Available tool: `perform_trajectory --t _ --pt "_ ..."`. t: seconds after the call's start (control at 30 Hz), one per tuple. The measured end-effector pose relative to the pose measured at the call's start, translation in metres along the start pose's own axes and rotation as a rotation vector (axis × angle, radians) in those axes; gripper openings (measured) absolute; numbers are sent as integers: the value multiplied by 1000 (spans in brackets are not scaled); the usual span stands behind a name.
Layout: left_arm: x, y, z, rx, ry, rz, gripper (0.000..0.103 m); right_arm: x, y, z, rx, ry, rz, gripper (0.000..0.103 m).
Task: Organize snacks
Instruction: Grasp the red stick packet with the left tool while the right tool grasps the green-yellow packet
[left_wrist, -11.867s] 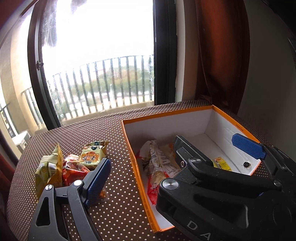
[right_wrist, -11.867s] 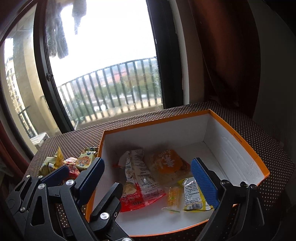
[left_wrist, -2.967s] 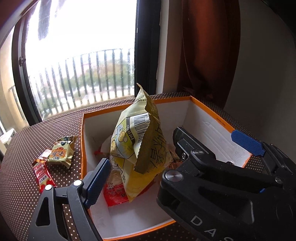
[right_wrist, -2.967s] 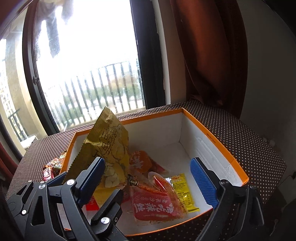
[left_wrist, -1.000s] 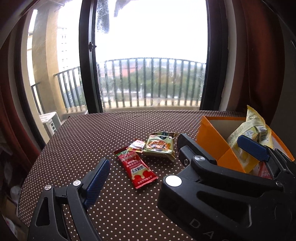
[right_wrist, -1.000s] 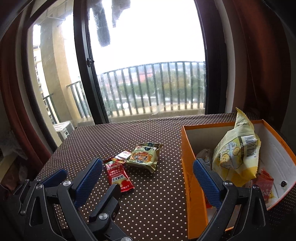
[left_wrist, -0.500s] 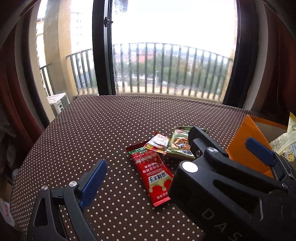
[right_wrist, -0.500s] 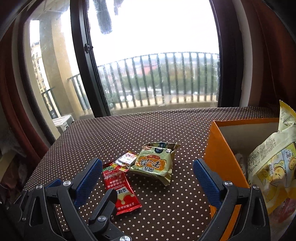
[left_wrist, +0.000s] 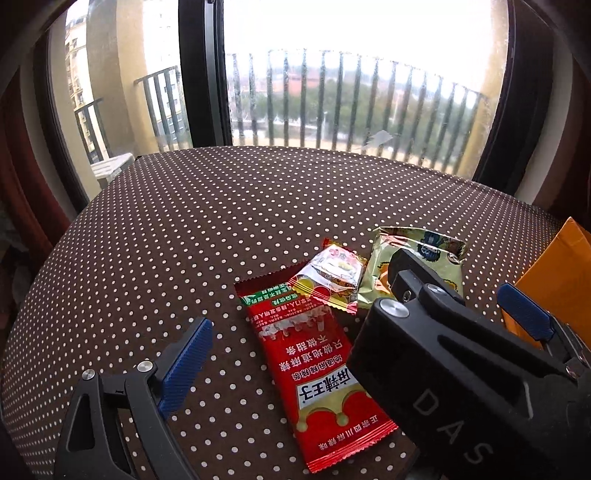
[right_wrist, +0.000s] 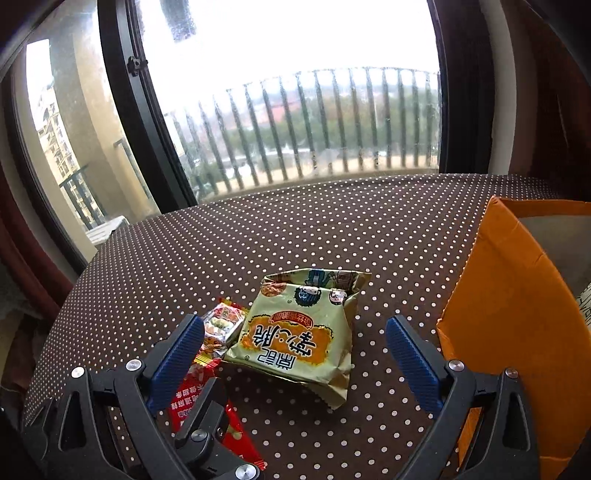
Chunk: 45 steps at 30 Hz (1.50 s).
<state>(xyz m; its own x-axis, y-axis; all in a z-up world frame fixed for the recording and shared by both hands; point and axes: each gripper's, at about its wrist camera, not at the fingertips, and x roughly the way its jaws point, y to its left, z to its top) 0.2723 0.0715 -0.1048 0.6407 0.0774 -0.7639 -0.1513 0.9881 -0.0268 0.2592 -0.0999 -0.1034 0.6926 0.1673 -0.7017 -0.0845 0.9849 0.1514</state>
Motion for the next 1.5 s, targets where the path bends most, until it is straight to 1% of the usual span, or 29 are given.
perform_trajectory --t 0.07,0.17,0.23,0.33,0.4,0.5,0.57,0.6,0.67,0.73,0.87,0.93,0.97,1.03,1.07,1.27,1.5 --pt "7 -2 -1 1 17 -2 95 5 -3 -2 9 22 -6 100" --pt "15 0 -5 8 35 0 95 7 -8 -3 13 19 -27 100" --pt "21 2 -5 10 46 17 94 9 -8 -4 5 27 -35 100" --pt "30 4 -9 26 54 55 94 10 -9 -5 8 44 -39 100" --pt "33 3 -11 33 41 49 93 14 -11 -6 12 59 -39 100" --pt "33 2 -16 45 30 35 88 14 -7 -7 3 63 -38 100" --pt "32 1 -17 52 25 18 78 17 -6 -6 -10 65 -39 100" --pt "30 2 -18 49 23 17 75 18 -6 -6 -16 72 -34 100" --pt "29 5 -18 41 13 24 60 19 -5 -6 -23 84 -14 100" --pt "28 8 -17 31 9 39 58 20 -6 -6 -21 94 -15 100" --pt "29 8 -16 26 8 34 54 26 -11 -7 -15 140 -10 100" --pt "27 8 -17 28 7 33 52 22 -13 -7 -13 131 -23 93" --pt "27 7 -17 29 7 33 52 21 -13 -8 -13 129 -16 87" --pt "25 7 -18 33 5 32 50 19 -14 -9 -15 126 -17 84" --pt "25 6 -18 35 5 33 50 18 -14 -10 -20 126 -16 80" --pt "19 7 -22 39 4 34 47 15 -11 -13 -55 122 -19 79" --pt "2 7 -41 51 0 28 41 -3 -14 -30 -69 127 -1 79"
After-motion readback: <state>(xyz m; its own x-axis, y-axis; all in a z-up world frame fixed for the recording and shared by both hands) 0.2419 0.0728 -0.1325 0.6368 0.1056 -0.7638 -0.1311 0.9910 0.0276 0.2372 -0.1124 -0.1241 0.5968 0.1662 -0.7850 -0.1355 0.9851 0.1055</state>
